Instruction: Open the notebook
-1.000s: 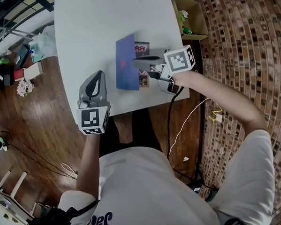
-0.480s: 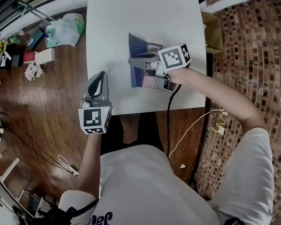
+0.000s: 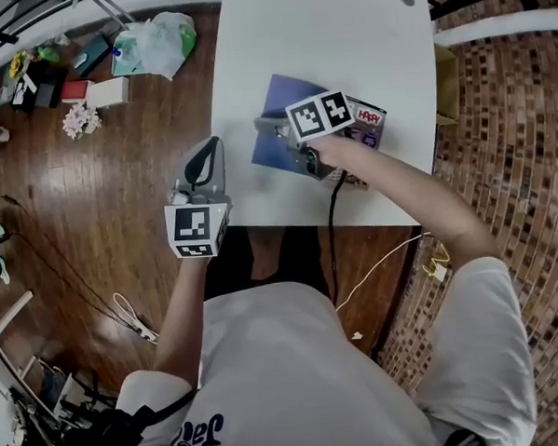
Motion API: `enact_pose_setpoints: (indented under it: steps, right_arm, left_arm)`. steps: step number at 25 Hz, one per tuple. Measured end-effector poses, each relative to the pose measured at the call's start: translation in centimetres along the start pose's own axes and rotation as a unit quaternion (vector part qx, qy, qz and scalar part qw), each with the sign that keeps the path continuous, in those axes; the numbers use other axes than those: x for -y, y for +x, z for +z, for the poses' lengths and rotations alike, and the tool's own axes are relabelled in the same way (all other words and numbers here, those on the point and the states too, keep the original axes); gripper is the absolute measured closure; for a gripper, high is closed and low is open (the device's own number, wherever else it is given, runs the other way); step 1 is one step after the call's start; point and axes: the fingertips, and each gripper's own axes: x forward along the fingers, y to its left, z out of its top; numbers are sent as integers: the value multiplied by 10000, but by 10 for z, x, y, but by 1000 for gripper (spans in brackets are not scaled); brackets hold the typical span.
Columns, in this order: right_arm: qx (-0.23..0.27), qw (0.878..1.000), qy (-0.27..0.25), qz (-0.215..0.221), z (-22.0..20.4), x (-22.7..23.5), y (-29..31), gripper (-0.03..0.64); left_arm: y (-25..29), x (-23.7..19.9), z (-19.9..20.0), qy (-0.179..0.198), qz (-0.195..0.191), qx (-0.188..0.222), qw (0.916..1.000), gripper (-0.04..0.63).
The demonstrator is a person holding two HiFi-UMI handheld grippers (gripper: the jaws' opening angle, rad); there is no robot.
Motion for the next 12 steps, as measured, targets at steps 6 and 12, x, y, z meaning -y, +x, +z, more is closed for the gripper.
enact_pose_setpoints:
  steps: [6, 12]
  right_arm:
    - [-205, 9938, -583, -922, -6, 13, 11, 626]
    - [-205, 9895, -704, -1247, -8, 9, 12, 626]
  left_arm:
    - [5, -2, 0, -13, -86, 46, 10000, 579]
    - [0, 1, 24, -11, -315, 263, 9992, 579]
